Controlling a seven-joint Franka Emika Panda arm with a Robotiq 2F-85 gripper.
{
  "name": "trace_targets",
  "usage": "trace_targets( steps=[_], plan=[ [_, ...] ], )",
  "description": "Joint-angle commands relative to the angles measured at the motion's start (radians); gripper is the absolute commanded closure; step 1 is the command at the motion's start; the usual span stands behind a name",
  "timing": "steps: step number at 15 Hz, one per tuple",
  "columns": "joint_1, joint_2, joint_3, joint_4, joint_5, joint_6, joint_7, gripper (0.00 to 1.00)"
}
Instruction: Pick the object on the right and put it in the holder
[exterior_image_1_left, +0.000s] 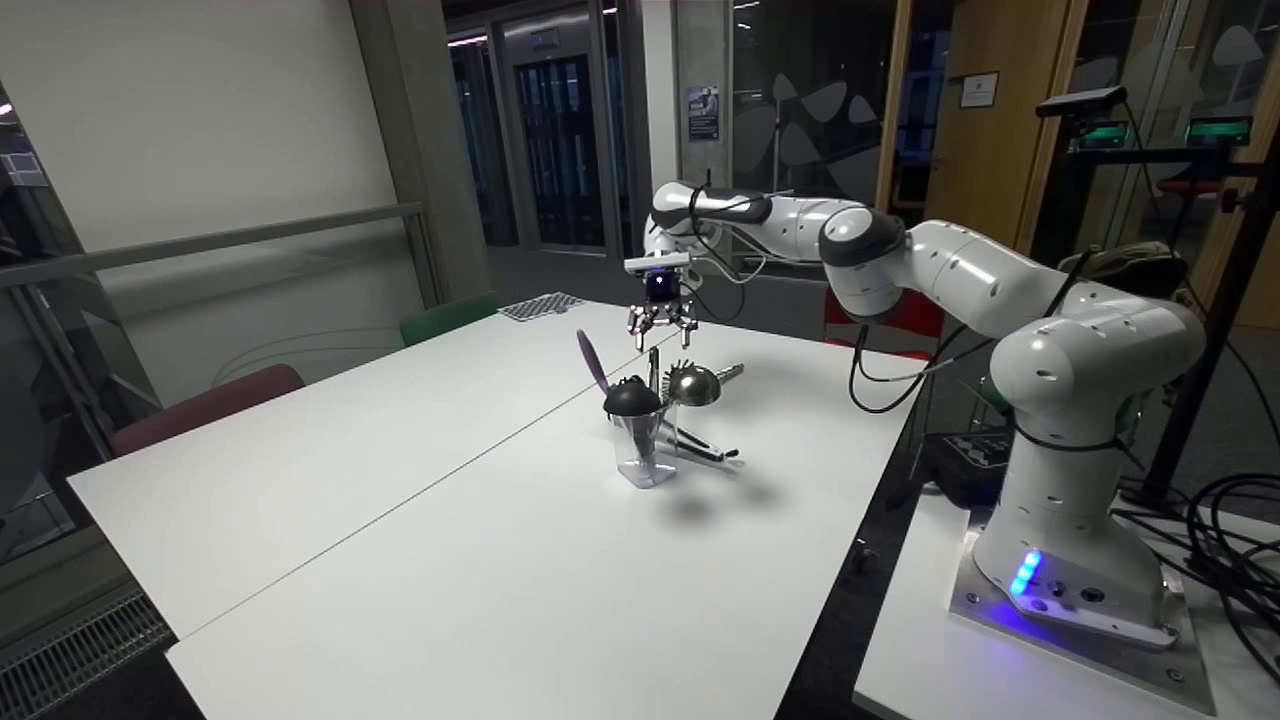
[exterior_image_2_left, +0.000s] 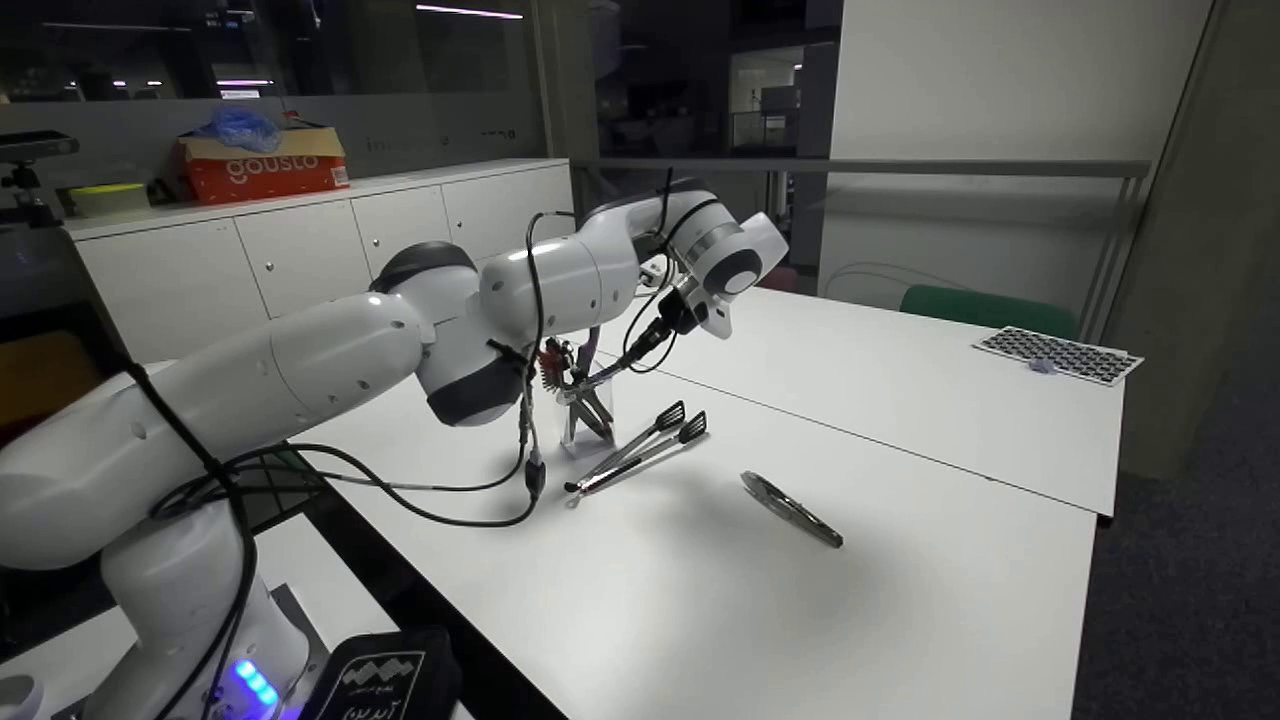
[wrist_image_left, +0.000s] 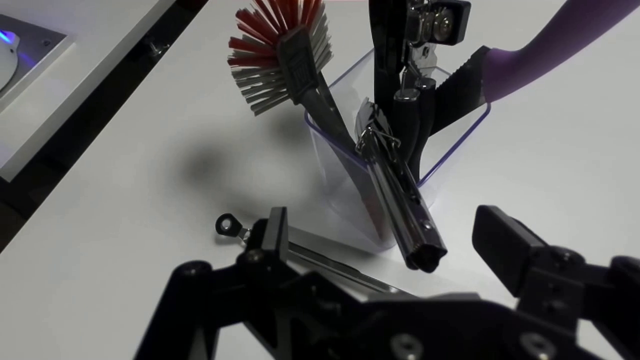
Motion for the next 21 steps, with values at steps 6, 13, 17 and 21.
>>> trace_targets(
  steps=[6, 13, 17, 21],
  plan=[
    [0.024, -0.014, -0.014, 0.062, 0.007, -0.062, 0.022, 0.00],
    [0.025, -0.020, -0.015, 0.066, 0.007, -0.067, 0.023, 0.14],
    [0.026, -0.025, -0.014, 0.069, 0.007, -0.067, 0.025, 0.14],
    [0.027, -0.024, -0.014, 0.070, 0.007, -0.066, 0.025, 0.22]
  ],
)
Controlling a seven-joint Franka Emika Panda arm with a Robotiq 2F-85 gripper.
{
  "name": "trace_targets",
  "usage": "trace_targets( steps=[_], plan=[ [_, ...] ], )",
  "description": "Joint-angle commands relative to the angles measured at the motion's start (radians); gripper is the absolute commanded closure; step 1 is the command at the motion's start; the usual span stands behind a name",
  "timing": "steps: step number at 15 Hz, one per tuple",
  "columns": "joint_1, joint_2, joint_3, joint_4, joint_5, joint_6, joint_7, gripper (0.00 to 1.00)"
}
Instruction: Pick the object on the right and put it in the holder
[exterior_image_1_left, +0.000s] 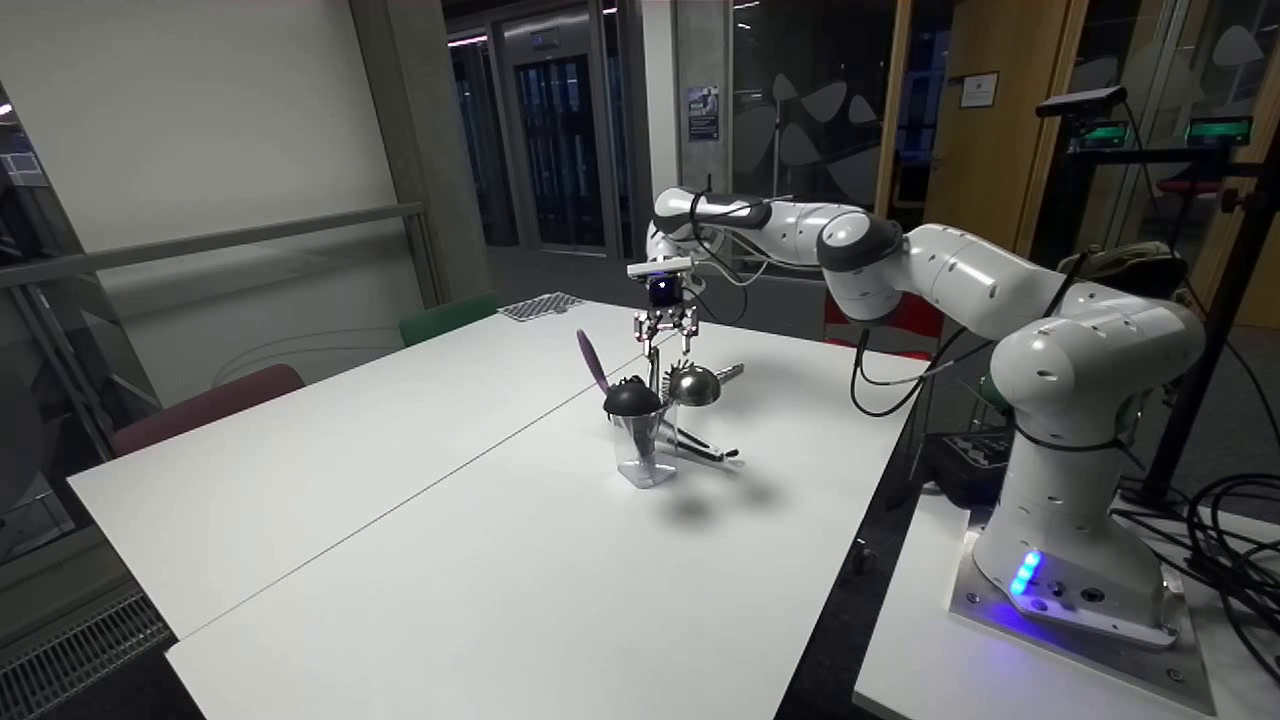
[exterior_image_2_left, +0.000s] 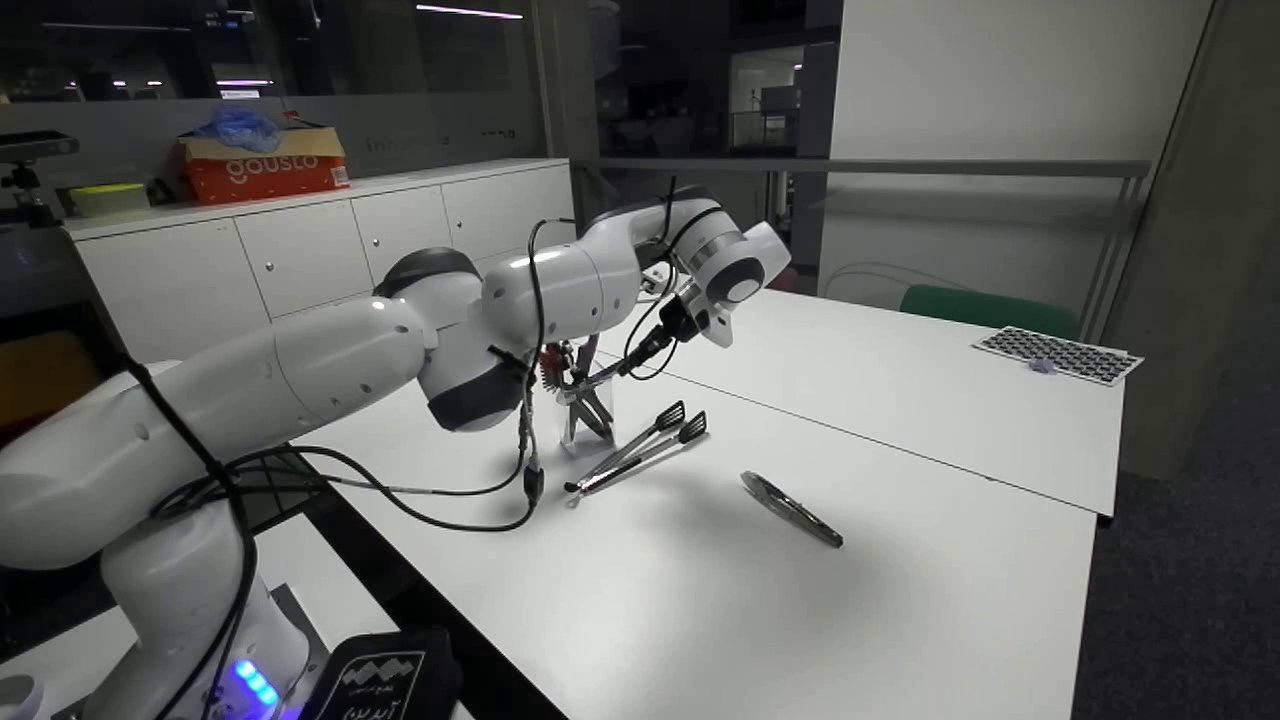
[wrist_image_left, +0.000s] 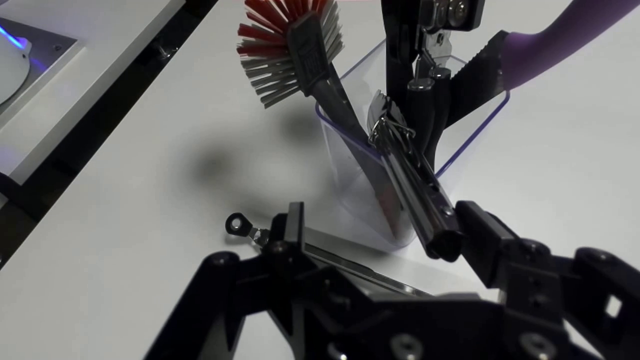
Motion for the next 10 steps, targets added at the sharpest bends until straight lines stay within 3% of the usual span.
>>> trace_targets(
  steps=[1, 4, 6, 8, 10],
  plan=[
    [0.023, -0.002, -0.003, 0.048, 0.007, -0.041, 0.022, 0.20],
    [0.025, -0.001, -0.002, 0.048, 0.008, -0.041, 0.021, 0.22],
    [0.027, 0.000, -0.002, 0.049, 0.007, -0.041, 0.021, 0.34],
    [0.028, 0.001, -0.002, 0.049, 0.007, -0.040, 0.022, 0.37],
    [0.028, 0.001, -0.002, 0.050, 0.007, -0.040, 0.022, 0.46]
  ],
)
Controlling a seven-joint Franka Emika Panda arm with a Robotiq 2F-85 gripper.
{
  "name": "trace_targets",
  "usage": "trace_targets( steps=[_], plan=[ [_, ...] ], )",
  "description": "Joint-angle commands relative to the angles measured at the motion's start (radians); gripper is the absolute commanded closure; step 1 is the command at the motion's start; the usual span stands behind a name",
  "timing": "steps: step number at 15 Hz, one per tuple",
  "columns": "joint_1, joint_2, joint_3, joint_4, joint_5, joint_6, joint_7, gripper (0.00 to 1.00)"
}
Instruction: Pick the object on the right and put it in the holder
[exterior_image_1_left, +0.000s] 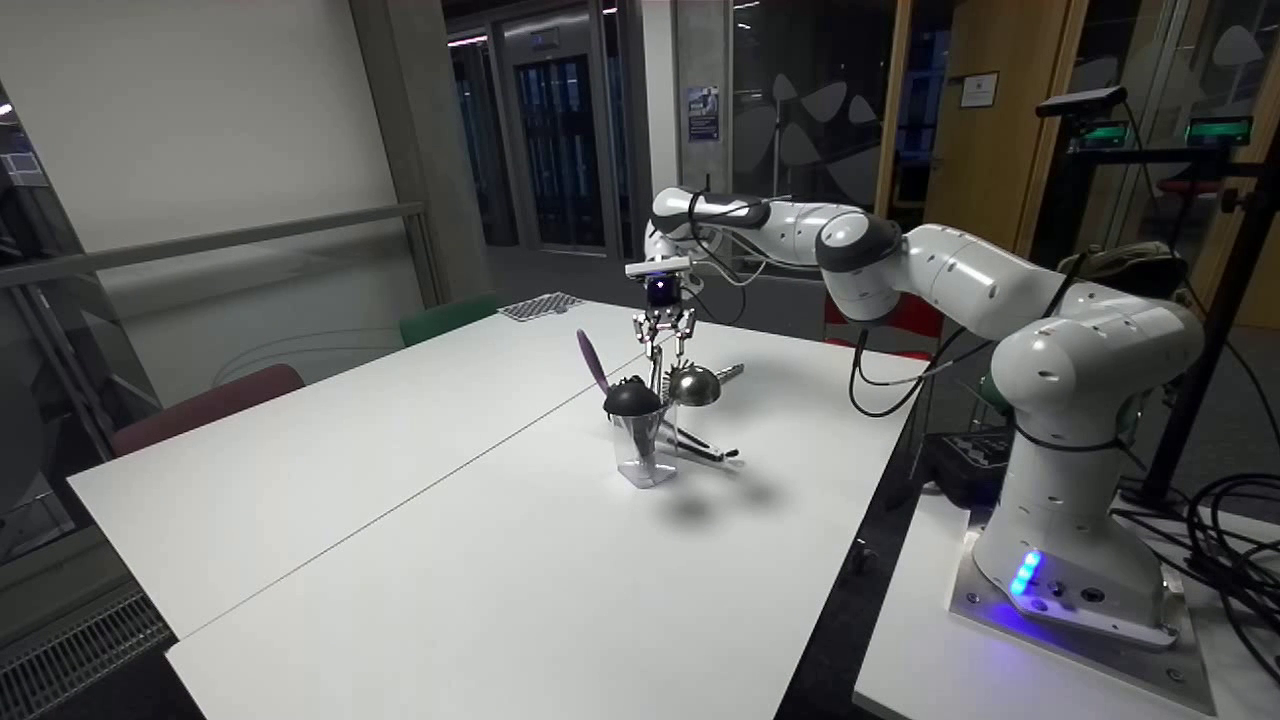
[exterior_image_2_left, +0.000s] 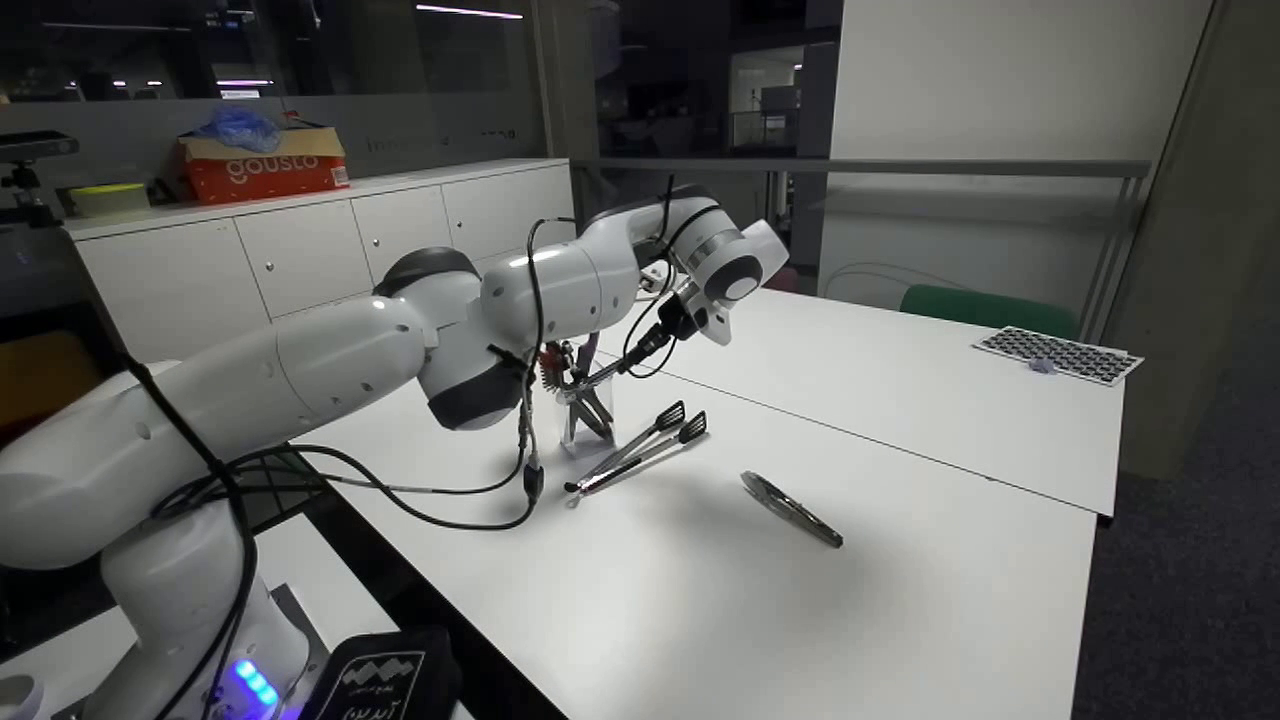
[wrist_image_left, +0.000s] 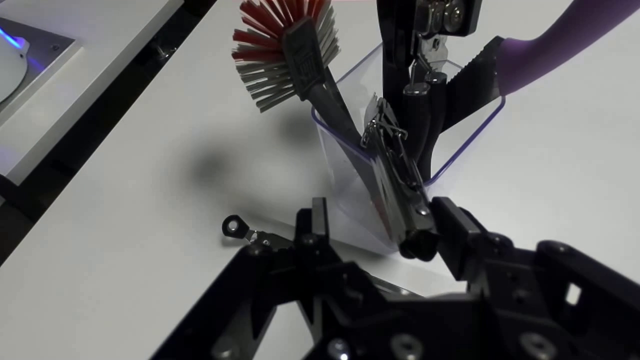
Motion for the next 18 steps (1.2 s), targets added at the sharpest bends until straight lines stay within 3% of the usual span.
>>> trace_targets(
  steps=[1, 6, 7, 9, 12, 18],
  plan=[
    [0.019, 0.001, -0.002, 0.043, 0.007, -0.039, 0.022, 0.42],
    [0.018, 0.001, -0.002, 0.044, 0.007, -0.039, 0.022, 0.46],
    [0.018, 0.001, -0.002, 0.044, 0.007, -0.038, 0.022, 0.68],
    [0.018, 0.001, -0.002, 0.044, 0.007, -0.038, 0.022, 0.73],
    [0.018, 0.000, -0.002, 0.044, 0.007, -0.038, 0.022, 0.96],
    [0.023, 0.009, -0.009, 0.044, -0.005, -0.023, 0.032, 0.95]
  ],
)
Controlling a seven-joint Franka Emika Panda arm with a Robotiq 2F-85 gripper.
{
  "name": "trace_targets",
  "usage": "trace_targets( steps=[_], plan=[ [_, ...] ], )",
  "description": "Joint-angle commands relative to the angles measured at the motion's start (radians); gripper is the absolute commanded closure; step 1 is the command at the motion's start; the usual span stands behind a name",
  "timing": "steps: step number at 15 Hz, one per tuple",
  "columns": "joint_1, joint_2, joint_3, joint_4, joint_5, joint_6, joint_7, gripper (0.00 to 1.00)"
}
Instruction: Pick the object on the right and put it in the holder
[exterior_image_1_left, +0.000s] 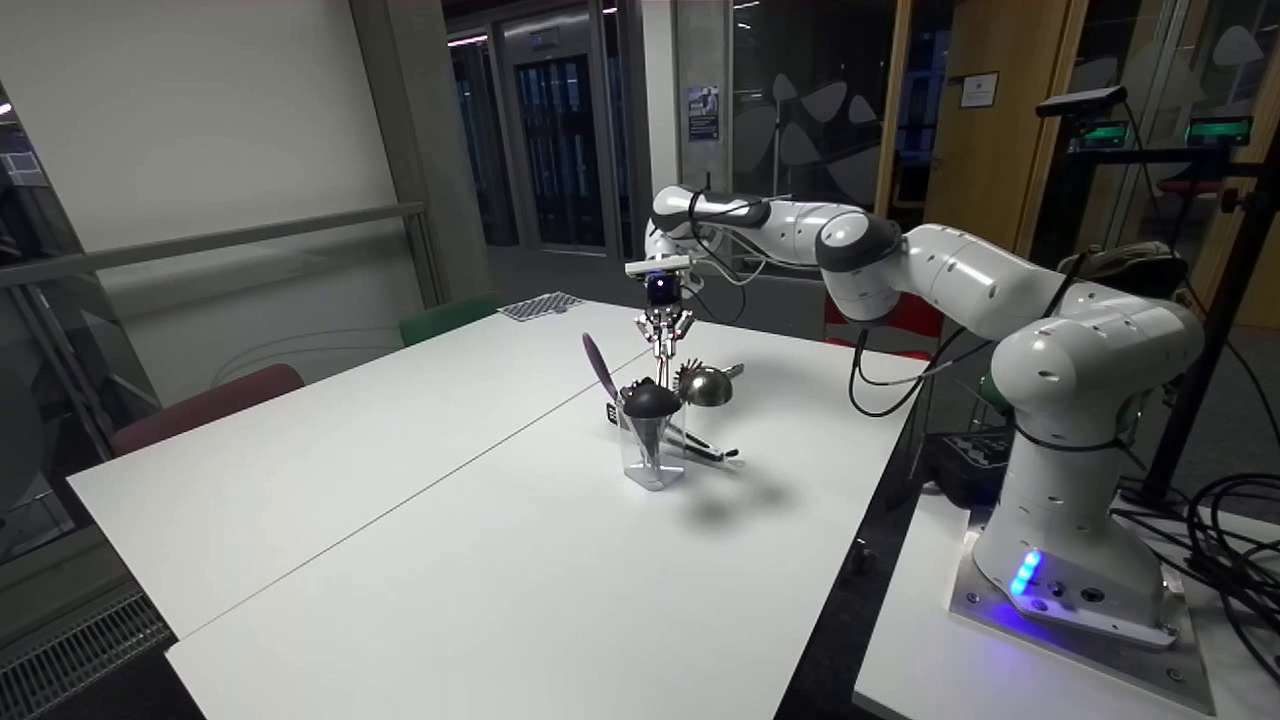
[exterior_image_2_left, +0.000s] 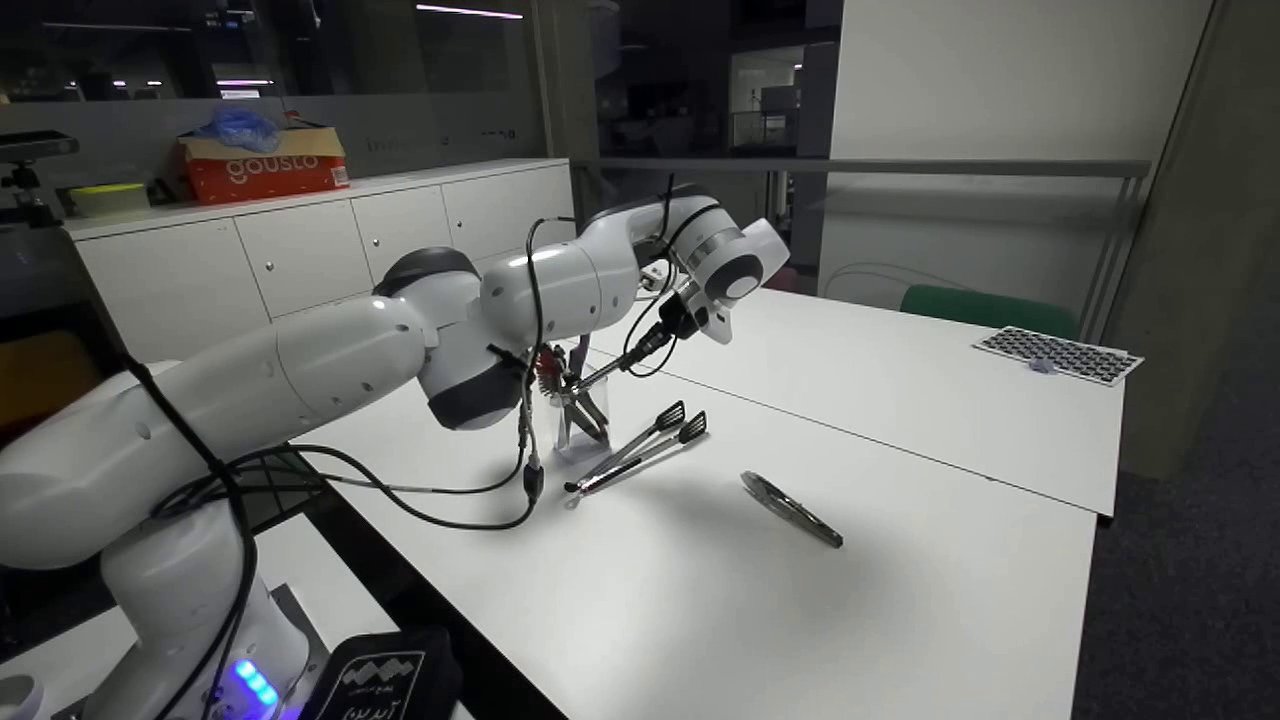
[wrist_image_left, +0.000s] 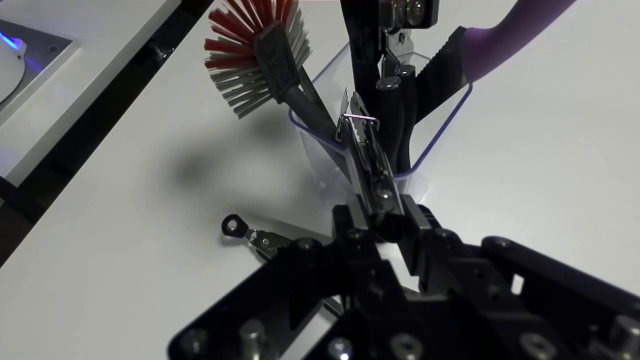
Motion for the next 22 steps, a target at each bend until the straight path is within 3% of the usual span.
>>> trace_targets(
  steps=[1, 8, 9, 14, 22],
  plan=[
    [0.024, 0.011, -0.011, 0.036, -0.009, -0.019, 0.031, 0.95],
    [0.073, 0.063, -0.047, 0.040, -0.130, 0.043, 0.112, 0.95],
    [0.045, 0.066, 0.019, 0.003, -0.201, 0.053, 0.140, 0.95],
    [0.063, 0.088, 0.044, -0.001, -0.320, 0.072, 0.197, 0.95],
    [0.073, 0.100, 0.095, -0.015, -0.383, 0.053, 0.165, 0.95]
  ],
)
